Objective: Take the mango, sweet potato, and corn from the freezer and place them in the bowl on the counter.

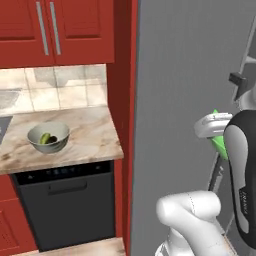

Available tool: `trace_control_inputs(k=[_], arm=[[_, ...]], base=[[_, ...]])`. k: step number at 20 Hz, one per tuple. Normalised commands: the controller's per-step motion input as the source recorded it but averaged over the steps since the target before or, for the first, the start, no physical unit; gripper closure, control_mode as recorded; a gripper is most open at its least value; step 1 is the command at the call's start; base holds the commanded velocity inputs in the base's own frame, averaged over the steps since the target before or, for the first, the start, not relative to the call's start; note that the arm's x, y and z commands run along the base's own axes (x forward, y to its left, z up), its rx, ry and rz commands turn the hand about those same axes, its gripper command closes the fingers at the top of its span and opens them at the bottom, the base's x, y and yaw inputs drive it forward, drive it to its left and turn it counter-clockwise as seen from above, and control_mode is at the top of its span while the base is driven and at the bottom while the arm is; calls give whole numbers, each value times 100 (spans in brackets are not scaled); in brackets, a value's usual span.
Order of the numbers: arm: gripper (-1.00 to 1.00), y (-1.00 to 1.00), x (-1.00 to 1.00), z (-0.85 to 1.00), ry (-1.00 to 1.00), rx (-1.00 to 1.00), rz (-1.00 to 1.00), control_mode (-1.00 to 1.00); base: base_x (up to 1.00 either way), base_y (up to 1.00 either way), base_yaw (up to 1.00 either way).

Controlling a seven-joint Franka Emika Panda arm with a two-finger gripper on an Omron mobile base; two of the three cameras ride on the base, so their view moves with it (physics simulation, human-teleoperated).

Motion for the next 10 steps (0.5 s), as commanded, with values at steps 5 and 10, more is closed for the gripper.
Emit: trace_control_inputs(k=[5, 10], arm=[[100, 0, 0, 0, 0, 0, 0, 100], [100, 0, 0, 0, 0, 0, 0, 100]], base=[[8, 100, 0], [35, 100, 0]])
